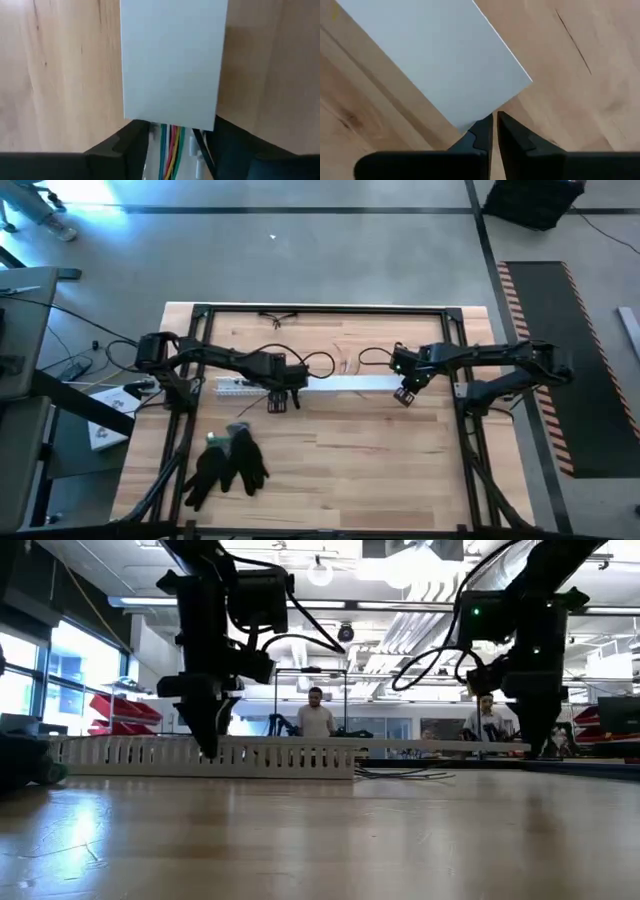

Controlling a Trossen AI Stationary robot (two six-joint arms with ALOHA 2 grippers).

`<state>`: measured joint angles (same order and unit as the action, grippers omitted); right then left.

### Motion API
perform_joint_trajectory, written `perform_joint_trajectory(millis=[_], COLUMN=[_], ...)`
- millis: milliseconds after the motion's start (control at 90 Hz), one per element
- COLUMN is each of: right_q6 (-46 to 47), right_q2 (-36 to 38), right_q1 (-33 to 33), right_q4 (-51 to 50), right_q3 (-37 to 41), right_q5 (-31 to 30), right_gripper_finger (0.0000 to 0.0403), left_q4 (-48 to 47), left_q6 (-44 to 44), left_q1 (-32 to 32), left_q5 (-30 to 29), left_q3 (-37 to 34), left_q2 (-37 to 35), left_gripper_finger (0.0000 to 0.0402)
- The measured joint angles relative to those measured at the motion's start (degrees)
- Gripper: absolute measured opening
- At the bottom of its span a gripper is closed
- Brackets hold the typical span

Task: Ziptie cables
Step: Close the white cable duct

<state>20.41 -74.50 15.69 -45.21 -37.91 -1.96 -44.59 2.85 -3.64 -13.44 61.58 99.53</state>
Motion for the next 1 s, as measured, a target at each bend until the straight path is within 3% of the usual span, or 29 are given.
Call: perform_joint_trajectory(millis=[278,633,1000], right_q6=[-0.91,-0.99,-1.24], right_q2=[0.00,0.00,0.00], right_q1=[-0.03,-0.07,-0.07], right_q4=[-2.06,-2.66,-2.78], right_q3=[-0.05,-0.17,-0.17], right_q5=[-1.88,-0.87,-0.97], right_gripper_finger=[0.0011,0.0011,0.0011], left_q4=[1.03,-7.80,-4.63], left_q6=[-0.43,-1.22,-0.81], left_q1=[0.07,0.11,-0.06], left_q5=[-1.24,4.31,5.51], left_q3=[0.05,5.50,3.10], left_q2=[0.04,0.00,-0.07], left_gripper_finger=[0.0160,0.0236,0.0241])
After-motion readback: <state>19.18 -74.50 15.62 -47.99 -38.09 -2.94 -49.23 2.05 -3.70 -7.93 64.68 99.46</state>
